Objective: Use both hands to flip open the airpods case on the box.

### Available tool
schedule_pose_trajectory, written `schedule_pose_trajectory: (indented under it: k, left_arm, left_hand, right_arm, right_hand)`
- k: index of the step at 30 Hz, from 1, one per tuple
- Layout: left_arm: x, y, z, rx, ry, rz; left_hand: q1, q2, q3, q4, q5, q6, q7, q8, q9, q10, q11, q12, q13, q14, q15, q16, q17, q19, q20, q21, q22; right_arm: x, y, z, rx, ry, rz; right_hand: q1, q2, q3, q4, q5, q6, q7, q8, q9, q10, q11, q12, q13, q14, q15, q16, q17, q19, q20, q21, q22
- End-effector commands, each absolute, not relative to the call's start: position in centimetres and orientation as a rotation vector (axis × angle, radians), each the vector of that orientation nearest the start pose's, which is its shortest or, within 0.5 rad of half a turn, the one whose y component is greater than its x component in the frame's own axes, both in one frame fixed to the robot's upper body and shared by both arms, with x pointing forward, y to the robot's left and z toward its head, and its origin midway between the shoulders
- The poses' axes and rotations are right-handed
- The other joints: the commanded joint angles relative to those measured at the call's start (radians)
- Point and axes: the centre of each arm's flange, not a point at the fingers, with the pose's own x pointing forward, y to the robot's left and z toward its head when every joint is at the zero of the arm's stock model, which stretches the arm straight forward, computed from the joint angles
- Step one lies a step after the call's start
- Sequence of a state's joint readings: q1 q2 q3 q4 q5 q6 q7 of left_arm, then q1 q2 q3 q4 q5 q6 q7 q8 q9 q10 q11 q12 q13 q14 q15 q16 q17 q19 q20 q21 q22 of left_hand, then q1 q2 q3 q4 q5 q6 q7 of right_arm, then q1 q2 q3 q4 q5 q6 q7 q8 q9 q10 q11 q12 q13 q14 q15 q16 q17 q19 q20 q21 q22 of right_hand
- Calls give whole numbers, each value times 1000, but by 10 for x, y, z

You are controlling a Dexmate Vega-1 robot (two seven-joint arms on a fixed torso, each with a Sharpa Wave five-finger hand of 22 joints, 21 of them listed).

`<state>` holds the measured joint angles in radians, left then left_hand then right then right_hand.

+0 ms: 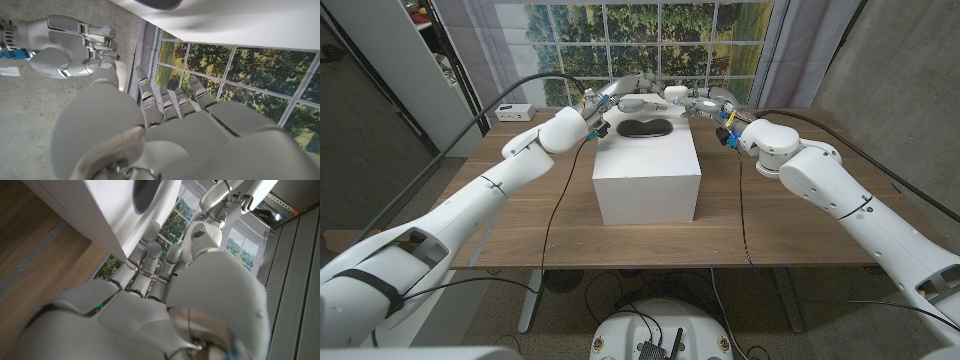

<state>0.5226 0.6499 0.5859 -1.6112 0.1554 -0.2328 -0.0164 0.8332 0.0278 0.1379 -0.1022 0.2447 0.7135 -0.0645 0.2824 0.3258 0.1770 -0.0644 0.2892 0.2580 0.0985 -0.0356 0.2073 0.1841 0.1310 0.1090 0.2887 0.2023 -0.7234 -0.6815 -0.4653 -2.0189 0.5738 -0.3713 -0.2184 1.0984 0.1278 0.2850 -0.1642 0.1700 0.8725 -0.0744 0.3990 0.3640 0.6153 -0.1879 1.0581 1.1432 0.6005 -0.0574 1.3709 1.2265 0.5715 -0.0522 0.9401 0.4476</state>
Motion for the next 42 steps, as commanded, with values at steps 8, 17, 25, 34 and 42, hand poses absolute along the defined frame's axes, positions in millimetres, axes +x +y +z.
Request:
schedule_pose_trajectory:
  k: [8,17,25,34,42]
  left_arm:
    - [581,158,150,799,-1078,-321]
    - [581,154,147,819,-1058,-321]
    - [579,151,145,831,-1056,-319]
    - [578,153,142,751,-1046,-349]
    - [579,157,142,697,-1023,-376]
  left_hand:
    - [6,11,-3,5,15,54,-9,18,2,38,-9,16,5,38,-41,10,4,17,0,8,6]
    - [38,23,4,-9,24,76,-25,24,5,44,-17,17,5,43,-43,5,3,20,4,9,7]
    - [72,34,14,-24,30,85,-39,27,10,40,-14,14,5,41,-39,0,1,20,7,9,8]
    - [71,139,39,15,26,191,-20,74,40,100,-42,33,7,81,-56,10,8,45,-2,25,14]
    - [27,157,38,60,12,269,5,113,63,137,-52,43,7,102,-61,13,10,57,-6,36,18]
  right_arm:
    - [546,-158,108,-322,-574,305]
    - [546,-155,108,-321,-572,323]
    - [543,-154,107,-321,-575,331]
    - [541,-155,101,-333,-560,324]
    - [542,-154,98,-358,-544,339]
  right_hand:
    - [0,2,7,13,5,47,-27,31,166,10,-1,3,1,12,-160,-9,3,-7,-35,28,3]
    - [-2,0,7,14,5,49,-25,27,166,12,2,0,-4,16,-160,-13,3,-11,-35,43,2]
    - [-4,0,7,15,5,50,-24,23,167,12,2,0,-3,18,-160,-17,3,-17,-35,59,-1]
    - [-4,-1,8,14,5,50,-25,21,172,7,-3,-2,-3,20,-160,-21,4,-23,-36,74,-4]
    - [-4,-3,8,14,5,48,-28,17,173,5,-4,-6,-8,17,-160,-25,3,-30,-39,84,-6]
